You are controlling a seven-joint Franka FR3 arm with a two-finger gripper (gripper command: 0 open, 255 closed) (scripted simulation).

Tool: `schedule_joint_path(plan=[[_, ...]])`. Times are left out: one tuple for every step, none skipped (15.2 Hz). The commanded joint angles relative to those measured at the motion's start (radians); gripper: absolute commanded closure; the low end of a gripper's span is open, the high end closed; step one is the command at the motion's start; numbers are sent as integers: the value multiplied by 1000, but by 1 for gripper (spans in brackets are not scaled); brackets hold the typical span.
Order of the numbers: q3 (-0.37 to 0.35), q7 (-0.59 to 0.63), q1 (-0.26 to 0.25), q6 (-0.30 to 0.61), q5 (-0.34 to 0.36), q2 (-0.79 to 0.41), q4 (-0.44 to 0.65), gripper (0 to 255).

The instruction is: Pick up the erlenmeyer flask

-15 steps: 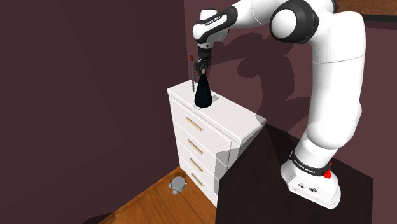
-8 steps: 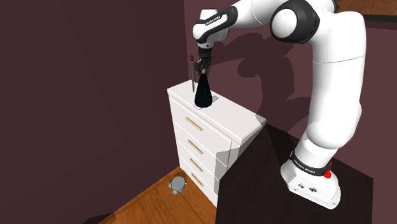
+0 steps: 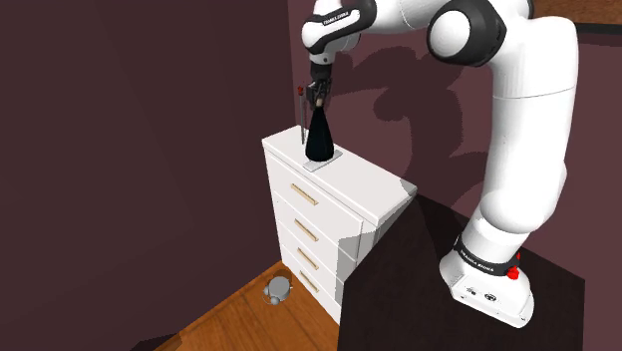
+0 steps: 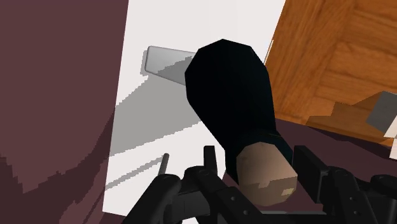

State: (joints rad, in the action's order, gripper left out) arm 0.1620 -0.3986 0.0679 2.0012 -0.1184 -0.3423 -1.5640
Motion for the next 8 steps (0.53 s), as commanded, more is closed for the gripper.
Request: schedule_joint_path(plan=[[0,3,0,-26,2,2,26,255],[1,4,0,-39,2,4,37,255],[1,5,1,-52,3,5,49,255],[1,6,1,-64,4,6,61,255],[2,7,1,-77,4,7,73,255],[2,8,2,-91,5,8,85,255],[2,8,2,-92,5,8,87,255],[2,8,2,-93,5,8,87,255]])
